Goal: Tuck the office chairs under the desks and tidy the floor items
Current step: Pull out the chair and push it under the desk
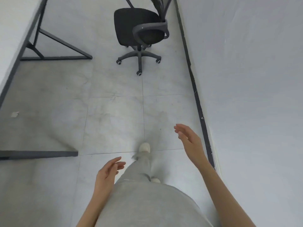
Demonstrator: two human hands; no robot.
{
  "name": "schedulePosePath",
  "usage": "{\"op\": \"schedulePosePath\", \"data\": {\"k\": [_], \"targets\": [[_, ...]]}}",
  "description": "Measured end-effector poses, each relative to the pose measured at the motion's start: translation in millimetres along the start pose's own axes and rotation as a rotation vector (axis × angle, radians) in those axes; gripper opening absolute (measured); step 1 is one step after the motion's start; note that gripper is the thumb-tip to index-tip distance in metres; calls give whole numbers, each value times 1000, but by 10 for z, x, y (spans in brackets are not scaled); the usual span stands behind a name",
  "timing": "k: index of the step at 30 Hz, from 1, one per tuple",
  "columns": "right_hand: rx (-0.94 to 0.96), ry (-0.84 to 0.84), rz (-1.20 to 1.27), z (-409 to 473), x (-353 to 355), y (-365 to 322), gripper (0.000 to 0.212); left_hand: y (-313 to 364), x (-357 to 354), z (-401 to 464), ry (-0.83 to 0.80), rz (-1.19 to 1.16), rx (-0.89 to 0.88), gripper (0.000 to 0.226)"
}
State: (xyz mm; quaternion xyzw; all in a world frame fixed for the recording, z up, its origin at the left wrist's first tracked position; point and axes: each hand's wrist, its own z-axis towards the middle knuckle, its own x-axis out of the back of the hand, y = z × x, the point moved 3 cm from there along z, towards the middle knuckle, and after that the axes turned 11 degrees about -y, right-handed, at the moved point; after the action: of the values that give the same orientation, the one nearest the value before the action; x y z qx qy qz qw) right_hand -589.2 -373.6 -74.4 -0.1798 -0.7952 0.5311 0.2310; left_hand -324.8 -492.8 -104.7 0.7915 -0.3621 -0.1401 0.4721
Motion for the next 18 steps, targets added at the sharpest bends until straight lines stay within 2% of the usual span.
{"op": "schedulePosePath", "data": {"k": [6,13,18], "targets": [[-73,60,-12,1380,364,-84,28,837,-180,1626,-96,30,-26,34],[-255,162,69,2285,821,-263,34,2558,-405,3589,-255,147,-157,33],[-272,268,109,3111,1296,-512,33,3508,-778,4745,-358,218,-237,30]]}}
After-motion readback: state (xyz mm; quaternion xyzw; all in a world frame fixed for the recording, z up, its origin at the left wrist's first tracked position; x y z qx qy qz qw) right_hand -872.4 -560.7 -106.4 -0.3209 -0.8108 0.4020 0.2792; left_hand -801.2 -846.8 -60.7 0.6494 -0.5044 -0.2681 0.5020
